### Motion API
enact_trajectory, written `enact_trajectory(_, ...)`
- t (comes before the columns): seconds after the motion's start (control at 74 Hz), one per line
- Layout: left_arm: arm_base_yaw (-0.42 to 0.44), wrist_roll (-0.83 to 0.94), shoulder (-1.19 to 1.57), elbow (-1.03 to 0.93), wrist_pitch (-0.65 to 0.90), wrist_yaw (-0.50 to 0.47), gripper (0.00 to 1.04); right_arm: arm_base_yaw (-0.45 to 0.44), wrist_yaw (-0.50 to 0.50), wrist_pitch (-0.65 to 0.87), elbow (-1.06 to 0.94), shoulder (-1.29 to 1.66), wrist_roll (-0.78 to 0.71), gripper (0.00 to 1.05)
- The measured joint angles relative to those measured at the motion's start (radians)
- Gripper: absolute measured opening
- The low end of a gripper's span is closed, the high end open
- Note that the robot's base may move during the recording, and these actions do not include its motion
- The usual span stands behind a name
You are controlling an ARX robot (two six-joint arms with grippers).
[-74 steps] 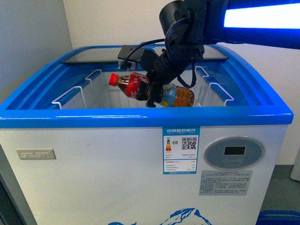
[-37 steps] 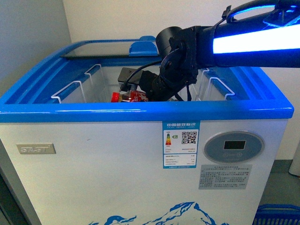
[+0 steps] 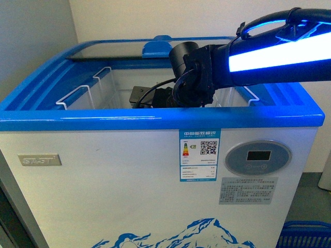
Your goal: Put drink in fridge
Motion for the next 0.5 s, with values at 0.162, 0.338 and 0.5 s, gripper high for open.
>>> enact_trajectory(0.162, 0.000, 0.000, 0.000, 0.000, 0.000, 0.000, 0.97, 0.000, -0.011, 0.036, -0.008, -0.046, 0.005, 0.99)
enact_trajectory(0.338, 0.000, 0.000, 0.000, 0.000, 0.000, 0.000, 0.97, 0.002, -0.036, 0.062, -0.071, -0.124, 0.016, 0.98)
enact_trajectory(0.5, 0.000, 0.000, 0.000, 0.000, 0.000, 0.000, 0.97, 0.000, -0.048, 0.105, -0.204, -0.213, 0.047, 0.98)
